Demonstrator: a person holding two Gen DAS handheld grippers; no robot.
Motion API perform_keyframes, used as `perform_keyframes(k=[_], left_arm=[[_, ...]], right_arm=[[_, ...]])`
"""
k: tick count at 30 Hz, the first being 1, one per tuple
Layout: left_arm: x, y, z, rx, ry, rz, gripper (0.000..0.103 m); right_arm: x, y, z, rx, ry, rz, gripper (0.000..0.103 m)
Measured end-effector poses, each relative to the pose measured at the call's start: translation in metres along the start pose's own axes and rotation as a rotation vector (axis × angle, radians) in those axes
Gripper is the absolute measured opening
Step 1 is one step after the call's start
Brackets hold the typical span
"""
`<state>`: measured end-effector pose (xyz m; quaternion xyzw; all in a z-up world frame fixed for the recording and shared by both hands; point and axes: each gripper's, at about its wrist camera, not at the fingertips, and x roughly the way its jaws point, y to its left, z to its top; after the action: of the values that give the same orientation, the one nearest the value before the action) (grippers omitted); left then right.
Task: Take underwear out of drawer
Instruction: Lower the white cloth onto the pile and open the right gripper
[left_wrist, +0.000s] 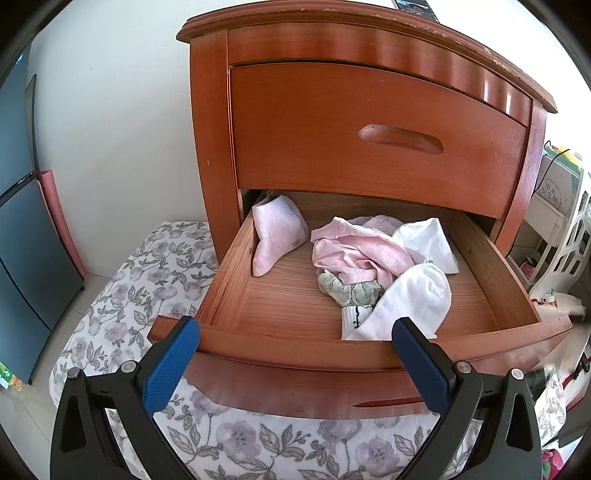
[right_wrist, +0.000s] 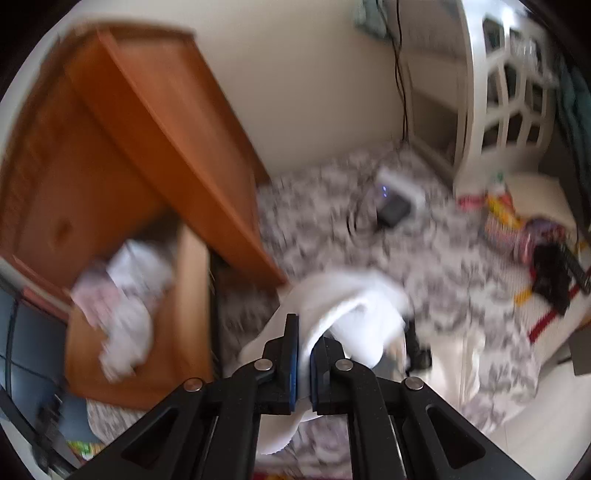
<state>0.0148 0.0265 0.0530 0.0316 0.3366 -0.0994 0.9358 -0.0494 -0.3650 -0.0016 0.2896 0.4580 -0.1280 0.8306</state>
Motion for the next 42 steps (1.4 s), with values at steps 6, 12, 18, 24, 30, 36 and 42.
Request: perform_keyframes(k=[6,12,18,24,30,36,42], left_arm=[[0.0,0.0,0.0,0.0,0.0,0.0,0.103],[0.0,0.0,0.0,0.0,0.0,0.0,0.103],[0.0,0.0,0.0,0.0,0.0,-0.001,0.103],[0.0,0.0,0.0,0.0,0.0,0.0,0.103],[0.0,0.0,0.0,0.0,0.0,-0.001,0.103],[0.0,0.0,0.0,-0.001,0.0,0.001,0.103],[0.0,0.0,0.0,-0.001,0.0,0.001,0.103]], right_arm=[[0.027,-0.015,-0.042,-0.021,0.081,-0.043,0.005],[0.04,-0.019,-0.067,-0.01,0.071,-0.127,0.008],[0.048,-0.004,-0.082,-0.045,0.04,-0.237,0.008],[0.04,0.002,-0.081,-0.071,0.031,-0.267,0.011],[0.033,0.0,-0.083,-0.03,0.022,-0.255,0.027],[0.018,-0.004,-0.085,0.009,-0.03,-0.242,0.055],[0.007,0.006,-0.091,-0.008,-0.082,-0.257,0.066]])
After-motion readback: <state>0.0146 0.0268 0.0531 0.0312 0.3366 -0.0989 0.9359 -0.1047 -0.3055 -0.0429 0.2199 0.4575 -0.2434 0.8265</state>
